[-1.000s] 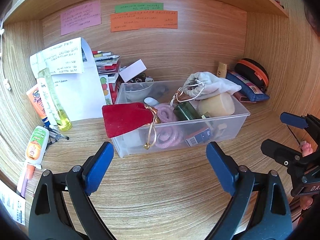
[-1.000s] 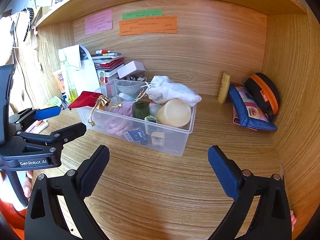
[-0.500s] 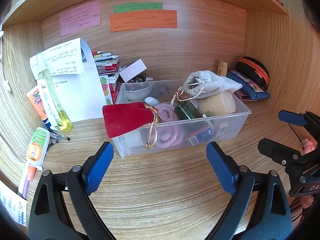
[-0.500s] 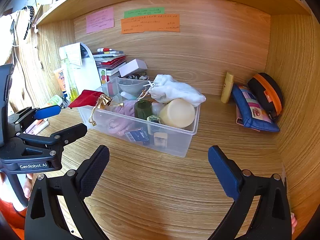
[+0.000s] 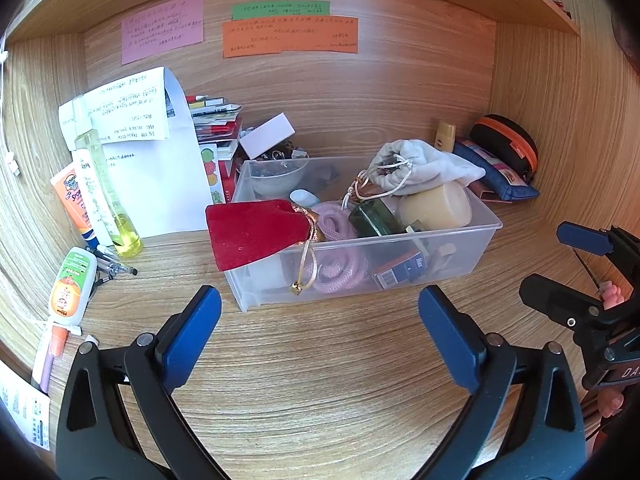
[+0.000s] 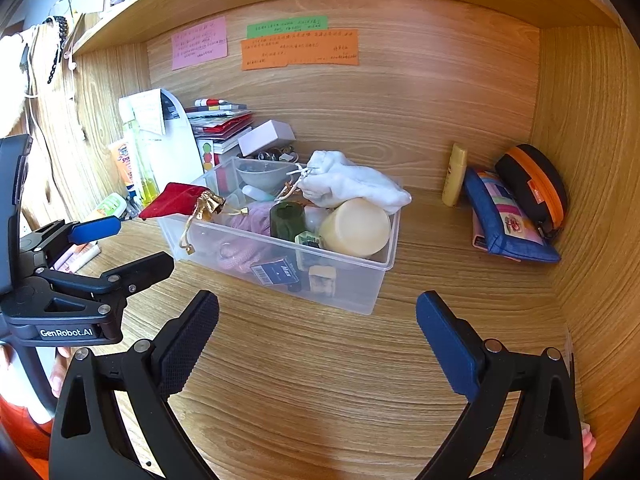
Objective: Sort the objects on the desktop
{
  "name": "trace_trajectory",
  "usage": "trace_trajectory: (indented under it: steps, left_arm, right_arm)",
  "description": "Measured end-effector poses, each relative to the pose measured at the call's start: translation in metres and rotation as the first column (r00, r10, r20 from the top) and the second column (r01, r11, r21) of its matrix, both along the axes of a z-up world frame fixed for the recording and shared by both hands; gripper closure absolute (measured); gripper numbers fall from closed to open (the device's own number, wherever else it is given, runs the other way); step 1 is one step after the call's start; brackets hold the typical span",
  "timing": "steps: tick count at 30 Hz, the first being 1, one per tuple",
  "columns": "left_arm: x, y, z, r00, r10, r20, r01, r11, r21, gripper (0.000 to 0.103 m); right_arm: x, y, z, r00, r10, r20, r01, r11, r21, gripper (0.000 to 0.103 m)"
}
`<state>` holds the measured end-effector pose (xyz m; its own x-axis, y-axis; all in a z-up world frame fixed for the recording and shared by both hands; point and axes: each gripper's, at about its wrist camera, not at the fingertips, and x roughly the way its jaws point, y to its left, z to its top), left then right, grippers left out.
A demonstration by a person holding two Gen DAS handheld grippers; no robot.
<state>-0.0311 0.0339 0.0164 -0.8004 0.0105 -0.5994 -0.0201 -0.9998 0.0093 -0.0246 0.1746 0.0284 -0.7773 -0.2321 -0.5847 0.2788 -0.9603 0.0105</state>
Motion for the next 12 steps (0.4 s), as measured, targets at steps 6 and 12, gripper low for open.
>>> trace_trajectory:
  steps: [6,12]
  left_arm:
    - [0.0015,-0.0012,-0.0011,1.0,0.009,0.001,-0.009,1.0,0.017,0.001]
    - [0.0026,-0.0006,-0.0006,1.0,-0.004,0.006,0.003,1.0,0.03,0.001]
  right_arm:
    - [0.0001,-0.001,-0.0007,1.0,-0.001,0.002,0.001,1.0,0.003,0.004]
    - [-0.0033,0.0015,-0.0031,1.0,-0.004,0.015,0.004,1.0,-0.007,0.004]
